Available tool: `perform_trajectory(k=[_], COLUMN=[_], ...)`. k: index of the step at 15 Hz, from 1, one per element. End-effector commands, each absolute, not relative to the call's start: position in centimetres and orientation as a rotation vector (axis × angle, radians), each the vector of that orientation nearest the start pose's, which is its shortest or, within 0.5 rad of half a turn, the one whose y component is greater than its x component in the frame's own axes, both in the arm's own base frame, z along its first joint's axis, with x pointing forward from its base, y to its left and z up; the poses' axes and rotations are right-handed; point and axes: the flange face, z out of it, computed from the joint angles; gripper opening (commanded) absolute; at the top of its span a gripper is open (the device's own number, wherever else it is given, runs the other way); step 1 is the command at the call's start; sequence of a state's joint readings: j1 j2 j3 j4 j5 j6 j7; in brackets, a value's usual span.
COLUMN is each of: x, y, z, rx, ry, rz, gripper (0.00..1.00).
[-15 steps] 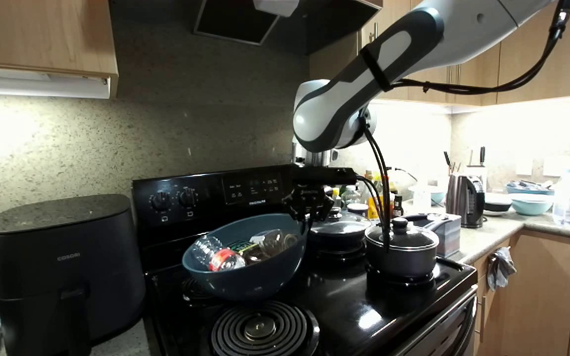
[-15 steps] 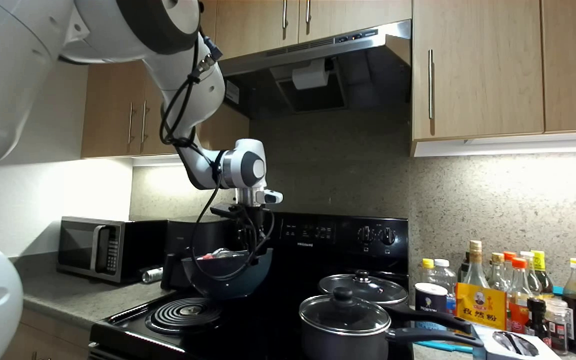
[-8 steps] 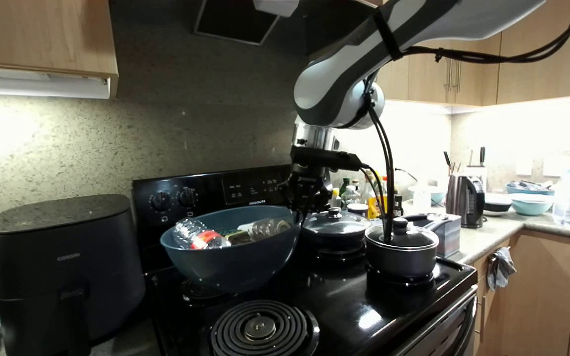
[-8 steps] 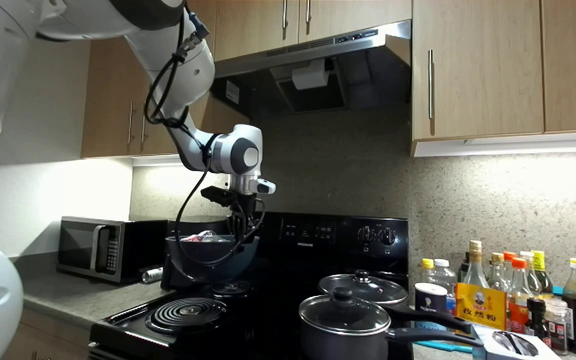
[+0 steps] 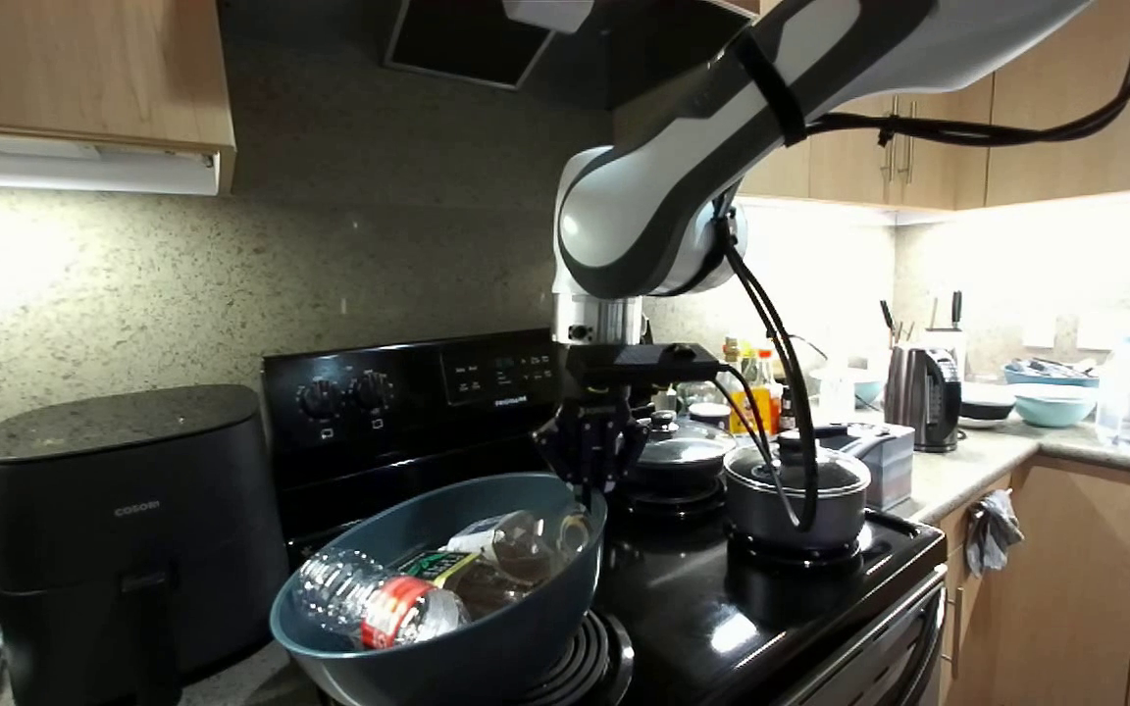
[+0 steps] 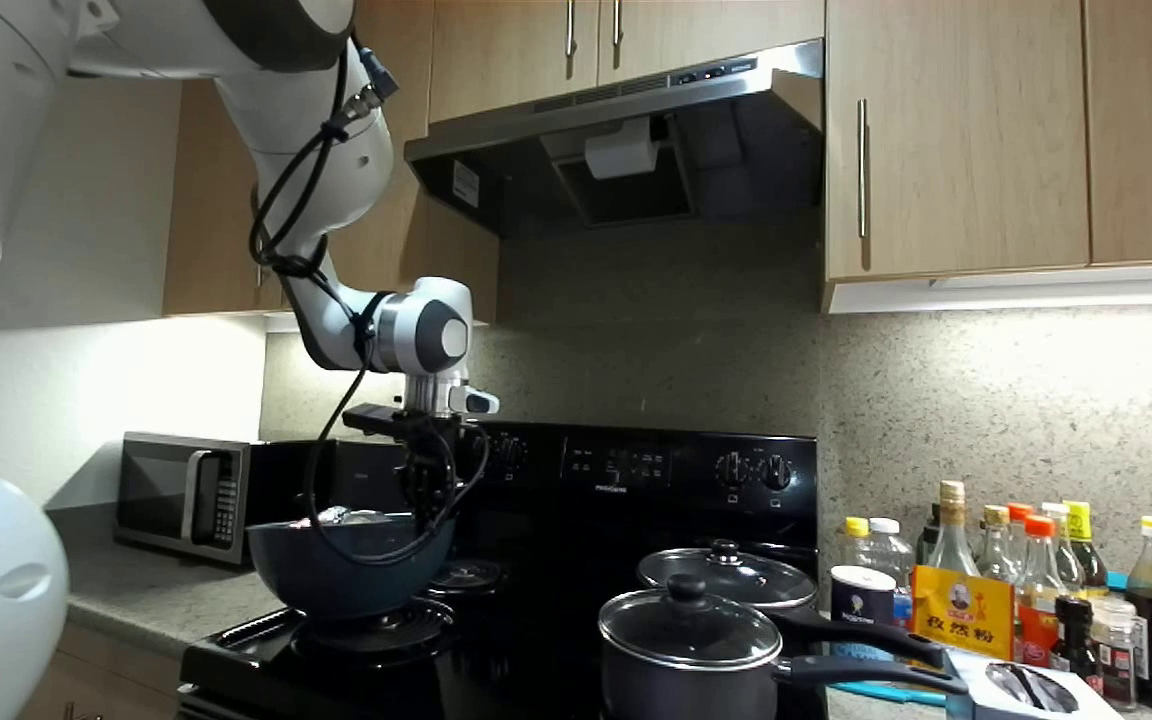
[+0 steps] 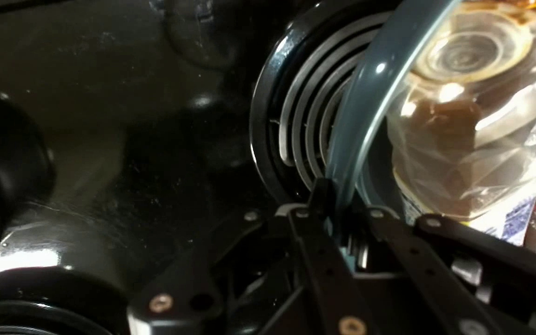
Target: Remove the blue bowl from the stove and place it on the left side of the countertop
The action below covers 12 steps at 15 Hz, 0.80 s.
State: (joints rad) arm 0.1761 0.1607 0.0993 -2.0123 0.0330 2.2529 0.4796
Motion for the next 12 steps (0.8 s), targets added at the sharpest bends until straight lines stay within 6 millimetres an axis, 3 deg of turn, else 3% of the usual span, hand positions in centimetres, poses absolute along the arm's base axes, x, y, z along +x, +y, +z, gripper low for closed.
perform_trajectory(k=[1, 2, 5, 9, 12], x=[57.0, 57.0, 56.9, 56.7, 57.1], y=[16.1, 16.2, 17.6, 19.4, 19.4], z=[38.4, 38.4, 38.0, 39.6, 40.1], rx=[-3.052, -3.05, -3.03, -2.961, -2.947], ry=[0.344, 0.346, 0.321, 0.302, 0.323], rz=[-0.095, -0.105, -0.087, -0.115, -0.117], gripper=[0.09, 0.02, 0.02, 0.02, 0.02])
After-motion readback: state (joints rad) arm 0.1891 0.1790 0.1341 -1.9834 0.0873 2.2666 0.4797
